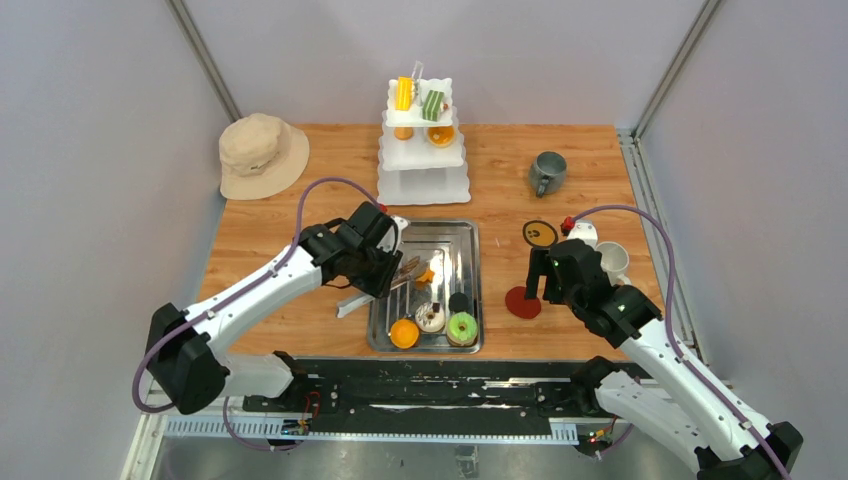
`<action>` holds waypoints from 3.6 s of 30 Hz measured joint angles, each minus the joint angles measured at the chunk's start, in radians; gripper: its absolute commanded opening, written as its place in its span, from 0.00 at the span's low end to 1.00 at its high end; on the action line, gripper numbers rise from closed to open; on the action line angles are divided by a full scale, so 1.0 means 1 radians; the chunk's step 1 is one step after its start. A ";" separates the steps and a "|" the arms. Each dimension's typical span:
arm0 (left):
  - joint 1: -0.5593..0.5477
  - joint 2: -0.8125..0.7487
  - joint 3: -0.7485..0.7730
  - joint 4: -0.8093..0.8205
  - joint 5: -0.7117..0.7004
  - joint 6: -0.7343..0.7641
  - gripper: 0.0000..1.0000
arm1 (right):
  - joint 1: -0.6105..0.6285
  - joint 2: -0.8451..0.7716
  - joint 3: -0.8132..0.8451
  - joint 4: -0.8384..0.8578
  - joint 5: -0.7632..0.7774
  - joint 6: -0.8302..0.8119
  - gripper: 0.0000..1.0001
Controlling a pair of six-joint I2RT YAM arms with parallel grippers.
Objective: Serve the afternoon tea
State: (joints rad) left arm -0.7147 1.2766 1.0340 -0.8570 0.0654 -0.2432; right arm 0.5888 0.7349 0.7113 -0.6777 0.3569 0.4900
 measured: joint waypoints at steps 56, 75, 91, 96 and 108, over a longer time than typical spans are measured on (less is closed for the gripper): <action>-0.008 0.028 0.004 -0.032 -0.149 0.102 0.50 | 0.000 0.063 -0.002 0.047 -0.042 -0.014 0.85; -0.008 0.056 0.008 0.007 -0.147 0.124 0.10 | 0.000 0.060 -0.002 0.051 -0.041 -0.016 0.85; 0.006 -0.032 0.140 -0.037 -0.166 0.116 0.00 | 0.000 0.037 -0.002 0.051 -0.040 -0.016 0.85; 0.055 -0.043 0.207 -0.046 -0.164 0.109 0.00 | 0.000 0.024 -0.002 0.051 -0.039 -0.016 0.85; 0.176 -0.030 0.315 0.042 -0.220 0.045 0.00 | 0.000 -0.002 -0.002 0.042 -0.031 -0.015 0.85</action>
State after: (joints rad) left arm -0.5385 1.2469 1.3487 -0.8150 -0.1551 -0.1982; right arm 0.5888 0.7330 0.7094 -0.6353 0.3260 0.4751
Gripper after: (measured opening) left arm 0.409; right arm 0.851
